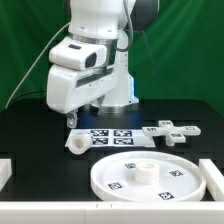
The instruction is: Assemble round table
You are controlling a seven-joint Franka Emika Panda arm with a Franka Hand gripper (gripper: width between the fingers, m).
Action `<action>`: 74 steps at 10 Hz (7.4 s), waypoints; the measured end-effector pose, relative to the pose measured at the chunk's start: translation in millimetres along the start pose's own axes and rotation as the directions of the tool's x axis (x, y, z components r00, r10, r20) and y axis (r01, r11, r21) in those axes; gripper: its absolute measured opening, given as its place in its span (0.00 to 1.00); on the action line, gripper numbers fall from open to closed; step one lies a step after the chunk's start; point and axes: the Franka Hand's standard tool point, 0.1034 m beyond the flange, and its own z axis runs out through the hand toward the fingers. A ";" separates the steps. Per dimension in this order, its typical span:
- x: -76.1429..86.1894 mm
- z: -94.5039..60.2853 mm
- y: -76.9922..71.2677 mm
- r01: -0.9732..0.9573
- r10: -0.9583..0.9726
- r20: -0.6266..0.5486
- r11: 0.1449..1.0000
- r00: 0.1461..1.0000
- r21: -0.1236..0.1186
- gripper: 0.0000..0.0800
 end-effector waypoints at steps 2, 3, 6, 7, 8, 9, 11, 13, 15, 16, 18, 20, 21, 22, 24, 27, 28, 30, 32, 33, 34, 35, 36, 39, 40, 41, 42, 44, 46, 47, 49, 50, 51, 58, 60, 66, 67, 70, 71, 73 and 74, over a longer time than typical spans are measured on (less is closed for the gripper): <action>1.1 4.6 -7.1 -0.360 0.360 0.005 0.933 0.933 0.030 0.81; 4.0 -0.4 1.1 -0.460 0.461 0.007 0.886 0.888 0.058 0.81; 8.5 1.7 -0.8 -0.594 0.595 0.001 0.802 0.804 0.063 0.81; 9.0 2.7 -1.3 -0.645 0.647 0.005 0.761 0.763 0.071 0.81; 5.9 10.3 -0.2 -0.749 0.750 0.025 0.656 0.661 0.092 0.81; 2.3 21.2 0.6 -0.838 0.838 0.056 0.535 0.543 0.105 0.81; 3.0 28.3 3.9 -0.917 0.912 0.115 0.382 0.394 0.113 0.81; -0.7 36.6 5.1 -0.969 0.963 0.152 0.201 0.222 0.143 0.81; 0.2 36.2 1.5 -0.958 0.947 0.176 0.244 0.268 0.148 0.81; -5.5 36.4 0.6 -0.953 0.934 0.205 0.264 0.291 0.152 0.81; -18.7 36.3 -5.6 -0.945 0.869 0.373 0.284 0.326 0.164 0.81; -10.4 38.3 0.4 -0.949 0.849 0.425 0.276 0.315 0.153 0.81; -12.2 38.1 -4.3 -0.947 0.816 0.481 0.281 0.322 0.156 0.81; -13.0 39.0 -7.3 -0.944 0.770 0.548 0.288 0.327 0.160 0.81; 5.9 35.1 -24.0 -0.903 0.671 0.610 0.374 0.422 0.213 0.81; 10.1 45.9 -23.7 -0.865 0.574 0.659 0.425 0.486 0.267 0.81; 10.3 46.0 -23.4 -0.863 0.574 0.657 0.427 0.488 0.268 0.81; -1.2 44.8 -19.0 -0.873 0.566 0.678 0.415 0.468 0.256 0.81; 2.9 47.0 -22.7 -0.870 0.559 0.682 0.423 0.471 0.254 0.81; 3.9 47.8 -23.7 -0.869 0.557 0.683 0.424 0.472 0.255 0.81; 4.1 48.3 -23.7 -0.870 0.558 0.683 0.422 0.471 0.256 0.81; 5.4 48.0 -23.3 -0.872 0.562 0.679 0.411 0.472 0.265 0.81; 5.6 48.2 -23.7 -0.872 0.561 0.680 0.412 0.472 0.265 0.81; 5.7 48.4 -24.0 -0.872 0.561 0.680 0.413 0.472 0.265 0.81; 4.3 48.1 -23.9 -0.870 0.557 0.682 0.414 0.474 0.267 0.81; -5.9 41.3 -21.4 -0.864 0.517 0.709 0.420 0.480 0.278 0.81; -12.3 35.2 -11.1 -0.870 0.510 0.724 0.414 0.466 0.269 0.81; -24.3 38.1 -2.3 -0.879 0.513 0.734 0.407 0.444 0.247 0.81; -38.5 48.9 -3.3 -0.894 0.511 0.754 0.386 0.414 0.230 0.81; -38.2 51.6 -5.2 -0.895 0.507 0.757 0.382 0.411 0.230 0.81; -37.7 51.5 -5.0 -0.894 0.507 0.757 0.384 0.413 0.231 0.81; -36.5 52.4 -6.1 -0.896 0.508 0.758 0.381 0.409 0.228 0.81; -29.0 59.2 -15.4 -0.912 0.511 0.773 0.351 0.376 0.211 0.81; -21.3 79.3 -32.3 -0.914 0.485 0.798 0.360 0.356 0.189 0.50; -19.8 77.7 -31.7 -0.912 0.486 0.797 0.362 0.359 0.190 0.50; 4.6 25.6 2.2 -0.866 0.651 0.581 0.440 0.489 0.236 0.51; 5.0 25.1 5.7 -0.866 0.685 0.536 0.444 0.494 0.231 0.51; 39.2 -9.0 27.4 -0.847 0.765 0.364 0.484 0.531 0.220 0.51; 44.0 -20.7 38.3 -0.844 0.785 0.312 0.488 0.536 0.224 0.51; 44.2 -22.0 40.9 -0.851 0.832 0.193 0.483 0.520 0.206 0.51; 44.7 -20.6 45.9 -0.853 0.849 0.129 0.484 0.512 0.195 0.51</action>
Offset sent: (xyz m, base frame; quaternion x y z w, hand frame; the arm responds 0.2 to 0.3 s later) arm 0.0000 0.0000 0.0000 0.0000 0.0000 0.1938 0.9810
